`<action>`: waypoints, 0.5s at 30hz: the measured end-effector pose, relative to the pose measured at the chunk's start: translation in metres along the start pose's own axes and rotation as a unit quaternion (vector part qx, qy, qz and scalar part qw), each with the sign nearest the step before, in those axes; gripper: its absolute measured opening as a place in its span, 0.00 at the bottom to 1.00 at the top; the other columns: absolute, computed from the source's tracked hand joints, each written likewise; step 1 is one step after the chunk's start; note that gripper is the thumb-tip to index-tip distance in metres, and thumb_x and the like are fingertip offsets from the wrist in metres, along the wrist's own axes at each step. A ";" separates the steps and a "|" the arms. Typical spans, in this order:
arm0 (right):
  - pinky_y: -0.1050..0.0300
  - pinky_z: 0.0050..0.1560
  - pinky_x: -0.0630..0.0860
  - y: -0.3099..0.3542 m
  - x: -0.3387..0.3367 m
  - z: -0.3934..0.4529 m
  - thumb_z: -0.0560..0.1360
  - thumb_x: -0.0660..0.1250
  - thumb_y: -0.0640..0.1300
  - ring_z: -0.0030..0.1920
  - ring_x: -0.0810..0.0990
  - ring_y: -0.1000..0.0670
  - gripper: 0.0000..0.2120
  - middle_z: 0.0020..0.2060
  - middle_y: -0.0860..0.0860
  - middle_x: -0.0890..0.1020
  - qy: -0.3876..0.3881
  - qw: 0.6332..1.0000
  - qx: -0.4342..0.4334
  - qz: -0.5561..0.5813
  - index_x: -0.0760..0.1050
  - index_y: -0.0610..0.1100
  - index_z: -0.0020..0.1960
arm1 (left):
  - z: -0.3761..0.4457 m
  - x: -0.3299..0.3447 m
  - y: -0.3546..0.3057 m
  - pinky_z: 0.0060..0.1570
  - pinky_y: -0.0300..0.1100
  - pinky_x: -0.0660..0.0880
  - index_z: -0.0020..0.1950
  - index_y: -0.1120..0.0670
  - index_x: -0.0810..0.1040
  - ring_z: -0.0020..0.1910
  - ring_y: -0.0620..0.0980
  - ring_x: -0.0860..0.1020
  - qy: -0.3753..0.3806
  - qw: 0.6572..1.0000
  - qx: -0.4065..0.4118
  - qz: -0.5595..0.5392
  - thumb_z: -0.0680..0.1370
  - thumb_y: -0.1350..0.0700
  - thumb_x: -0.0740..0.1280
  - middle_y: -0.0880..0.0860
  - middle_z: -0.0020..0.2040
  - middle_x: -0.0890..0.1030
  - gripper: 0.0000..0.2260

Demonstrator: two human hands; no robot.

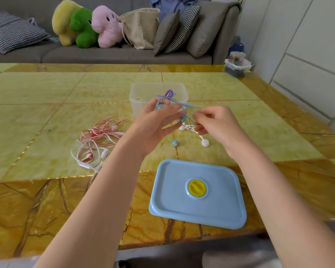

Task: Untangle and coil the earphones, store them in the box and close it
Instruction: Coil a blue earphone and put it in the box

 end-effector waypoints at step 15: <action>0.70 0.24 0.65 0.013 0.023 -0.008 0.71 0.72 0.39 0.19 0.70 0.60 0.09 0.24 0.49 0.76 0.046 0.998 -0.036 -0.017 0.76 0.44 0.33 | -0.013 -0.012 0.003 0.45 0.34 0.78 0.44 0.57 0.76 0.40 0.47 0.78 -0.022 0.994 -0.009 0.110 0.72 0.72 0.65 0.53 0.40 0.79 0.11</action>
Point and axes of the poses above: each hand's wrist, its own z-axis towards the middle knuckle, its own x-axis out of the palm, y = z × x, the point moved 8 cm from there along z, towards the middle knuckle
